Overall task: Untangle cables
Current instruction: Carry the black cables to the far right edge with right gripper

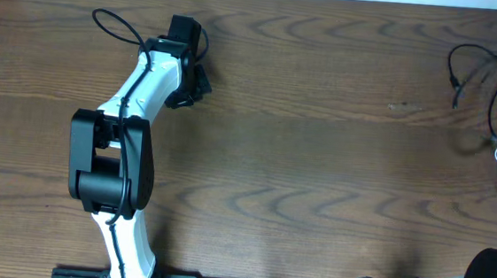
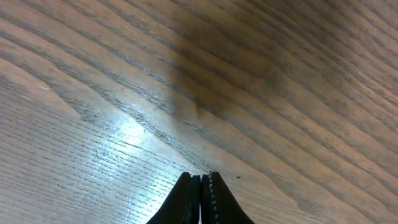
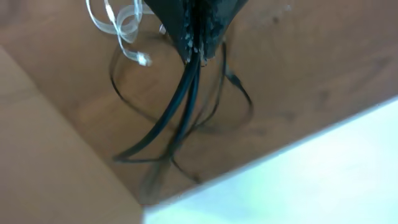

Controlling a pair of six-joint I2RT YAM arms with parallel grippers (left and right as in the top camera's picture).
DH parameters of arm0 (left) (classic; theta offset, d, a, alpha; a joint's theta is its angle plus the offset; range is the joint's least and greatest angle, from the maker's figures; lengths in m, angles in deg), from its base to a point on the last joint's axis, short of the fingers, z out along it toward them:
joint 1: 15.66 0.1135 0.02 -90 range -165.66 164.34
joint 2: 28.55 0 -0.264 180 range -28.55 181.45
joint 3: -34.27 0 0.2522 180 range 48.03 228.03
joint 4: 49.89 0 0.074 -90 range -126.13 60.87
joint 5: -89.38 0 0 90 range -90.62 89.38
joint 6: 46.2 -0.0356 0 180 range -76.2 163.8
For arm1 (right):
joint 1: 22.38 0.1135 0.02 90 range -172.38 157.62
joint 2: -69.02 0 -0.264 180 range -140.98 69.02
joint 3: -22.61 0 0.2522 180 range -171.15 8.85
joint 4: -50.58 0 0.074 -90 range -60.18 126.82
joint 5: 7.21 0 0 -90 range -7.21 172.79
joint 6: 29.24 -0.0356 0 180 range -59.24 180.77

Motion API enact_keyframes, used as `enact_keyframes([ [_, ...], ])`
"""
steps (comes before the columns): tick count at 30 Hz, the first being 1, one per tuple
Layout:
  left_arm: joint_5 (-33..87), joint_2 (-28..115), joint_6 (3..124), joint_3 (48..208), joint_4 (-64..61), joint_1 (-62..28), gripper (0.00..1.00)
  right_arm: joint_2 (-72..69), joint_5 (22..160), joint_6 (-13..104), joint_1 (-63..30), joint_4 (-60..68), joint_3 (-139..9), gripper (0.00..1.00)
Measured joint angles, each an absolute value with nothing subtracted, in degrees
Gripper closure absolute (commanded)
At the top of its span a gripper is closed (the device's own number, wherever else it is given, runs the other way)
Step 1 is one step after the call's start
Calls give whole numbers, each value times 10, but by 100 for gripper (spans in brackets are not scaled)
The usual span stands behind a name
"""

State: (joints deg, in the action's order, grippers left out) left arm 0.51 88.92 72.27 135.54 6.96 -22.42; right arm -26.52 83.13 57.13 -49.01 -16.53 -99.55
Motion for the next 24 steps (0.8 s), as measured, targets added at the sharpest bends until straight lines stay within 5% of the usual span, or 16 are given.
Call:
enact_keyframes([
  [7, 5, 889, 723, 1355, 69, -224, 92, -303, 825, 533, -540, -250, -991, 97],
  [10, 5, 889, 723, 1355, 70, -224, 92, -339, 823, 518, -566, -260, -981, 40],
  [11, 5, 889, 723, 1355, 69, -224, 92, -350, 823, 517, -573, -263, -979, 29],
  [16, 5, 889, 723, 1355, 69, -224, 92, -394, 837, 510, -592, -270, -971, 3],
  [24, 5, 889, 711, 1355, 58, -224, 92, -374, 962, 577, -589, -277, -970, 1],
])
